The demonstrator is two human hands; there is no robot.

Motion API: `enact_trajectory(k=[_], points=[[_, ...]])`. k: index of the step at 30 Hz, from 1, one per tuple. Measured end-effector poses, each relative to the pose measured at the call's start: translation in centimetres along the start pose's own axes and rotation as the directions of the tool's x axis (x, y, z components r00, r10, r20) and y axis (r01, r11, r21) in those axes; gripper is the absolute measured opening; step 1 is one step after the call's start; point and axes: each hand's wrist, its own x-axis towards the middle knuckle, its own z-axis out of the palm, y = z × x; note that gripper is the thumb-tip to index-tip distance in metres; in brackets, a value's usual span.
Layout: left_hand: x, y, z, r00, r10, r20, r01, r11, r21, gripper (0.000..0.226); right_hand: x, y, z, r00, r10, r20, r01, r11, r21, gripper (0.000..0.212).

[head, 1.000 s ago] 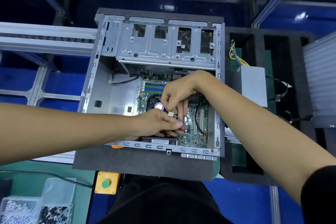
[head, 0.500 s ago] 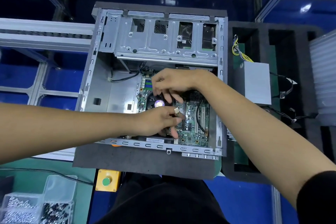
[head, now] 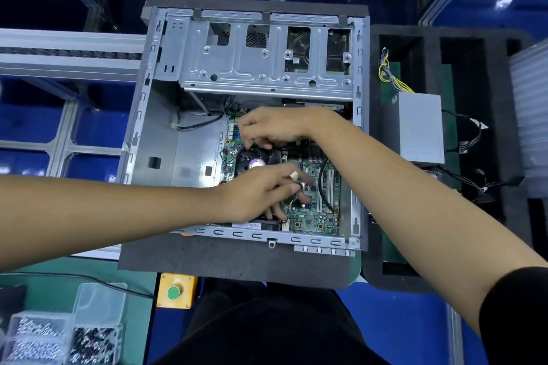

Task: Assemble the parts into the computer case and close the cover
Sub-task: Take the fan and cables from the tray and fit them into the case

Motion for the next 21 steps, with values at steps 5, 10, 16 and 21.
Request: enact_trajectory(k=[5,10,16,21], points=[[0.1,-0.09,-0.03,1.0,0.015,-0.016,-0.017,0.991,-0.133,0.015,0.08,0.06,0.0,1.0,0.009,0.016,-0.01,0.999,0.036,0.02],[0.13,-0.43,0.03,1.0,0.012,-0.002,-0.012,0.97,-0.243,0.008,-0.05,-0.09,-0.11,1.0,-0.01,0.015,0.01,1.0,0.012,0.024],[0.13,-0.29,0.18,1.0,0.021,-0.011,-0.023,0.967,-0.255,0.022,-0.4,-0.37,-0.14,1.0,-0.021,0.023,0.02,0.999,0.027,0.025],[0.16,-0.06,0.25,0.993,0.105,0.049,-0.085,0.945,-0.315,0.034,-0.53,-0.41,-0.1,1.0,-0.015,0.024,0.014,0.999,0.036,0.025]])
